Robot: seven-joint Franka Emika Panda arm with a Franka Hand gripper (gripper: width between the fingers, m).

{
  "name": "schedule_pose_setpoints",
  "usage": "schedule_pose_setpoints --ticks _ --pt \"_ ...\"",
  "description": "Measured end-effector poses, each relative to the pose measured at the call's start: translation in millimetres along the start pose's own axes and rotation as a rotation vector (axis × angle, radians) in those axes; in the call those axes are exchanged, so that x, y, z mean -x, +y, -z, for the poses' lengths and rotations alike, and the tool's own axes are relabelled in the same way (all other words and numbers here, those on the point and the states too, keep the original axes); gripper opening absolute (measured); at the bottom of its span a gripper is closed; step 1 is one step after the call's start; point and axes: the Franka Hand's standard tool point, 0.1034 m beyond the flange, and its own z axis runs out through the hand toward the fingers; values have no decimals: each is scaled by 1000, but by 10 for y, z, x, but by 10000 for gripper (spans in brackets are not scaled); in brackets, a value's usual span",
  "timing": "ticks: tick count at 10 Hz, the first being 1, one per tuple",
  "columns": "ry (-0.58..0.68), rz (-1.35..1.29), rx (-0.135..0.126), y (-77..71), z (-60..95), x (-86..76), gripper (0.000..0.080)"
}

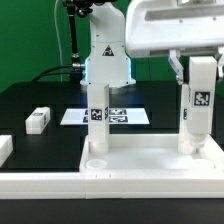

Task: Assemble desk

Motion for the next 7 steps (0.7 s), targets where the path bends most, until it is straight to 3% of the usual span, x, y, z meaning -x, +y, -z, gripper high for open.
schedule_pose_setpoints --ticks 3,7 --pt "-23 9 6 -48 -157 172 291" --pt "-23 17 2 -103 -183 206 291"
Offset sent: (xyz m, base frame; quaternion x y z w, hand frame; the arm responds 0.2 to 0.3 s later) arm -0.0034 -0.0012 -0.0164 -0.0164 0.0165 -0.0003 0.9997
